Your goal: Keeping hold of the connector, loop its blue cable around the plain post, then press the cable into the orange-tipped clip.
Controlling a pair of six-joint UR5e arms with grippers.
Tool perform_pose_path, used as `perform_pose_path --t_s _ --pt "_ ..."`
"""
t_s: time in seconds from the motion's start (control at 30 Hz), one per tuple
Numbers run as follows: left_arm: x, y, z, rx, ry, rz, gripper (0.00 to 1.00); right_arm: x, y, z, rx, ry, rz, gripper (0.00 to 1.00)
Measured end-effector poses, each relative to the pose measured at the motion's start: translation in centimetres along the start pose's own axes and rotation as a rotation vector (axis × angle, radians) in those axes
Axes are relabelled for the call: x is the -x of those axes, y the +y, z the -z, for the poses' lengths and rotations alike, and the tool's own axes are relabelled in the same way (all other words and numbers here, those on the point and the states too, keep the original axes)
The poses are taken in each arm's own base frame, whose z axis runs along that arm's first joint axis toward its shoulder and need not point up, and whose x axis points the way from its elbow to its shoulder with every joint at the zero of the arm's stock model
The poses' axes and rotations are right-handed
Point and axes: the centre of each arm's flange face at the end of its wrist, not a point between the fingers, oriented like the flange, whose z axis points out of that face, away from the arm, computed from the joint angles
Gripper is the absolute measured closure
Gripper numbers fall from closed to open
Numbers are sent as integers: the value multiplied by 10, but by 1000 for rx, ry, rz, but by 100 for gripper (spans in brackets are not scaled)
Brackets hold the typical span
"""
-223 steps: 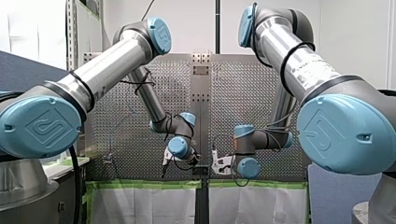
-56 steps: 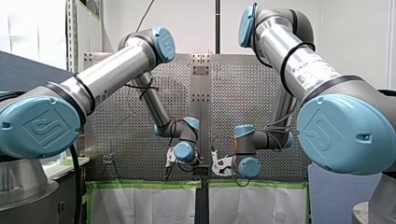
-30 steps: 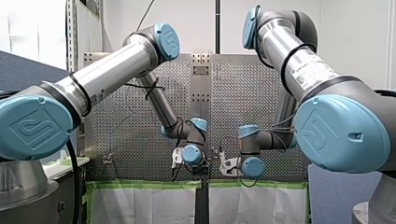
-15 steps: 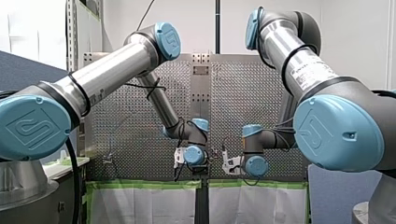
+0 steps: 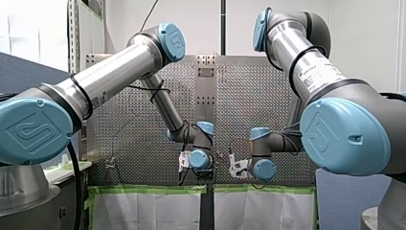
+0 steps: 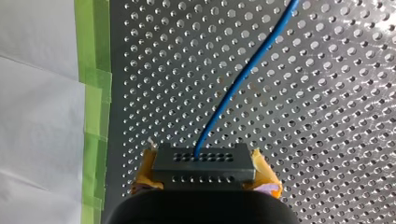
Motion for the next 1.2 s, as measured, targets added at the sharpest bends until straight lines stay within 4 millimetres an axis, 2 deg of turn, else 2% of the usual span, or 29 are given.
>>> perform_pose_path --t_s 0.3,0.8,1.2 --pt "9 0 -9 -2 -16 9 100 -2 15 -9 24 -8 -4 100" --pt "12 9 -18 -4 -13 13 100 -1 49 -21 70 -20 -13 100" --pt "16 17 -25 1 -11 17 100 -4 61 -29 64 -12 -15 100"
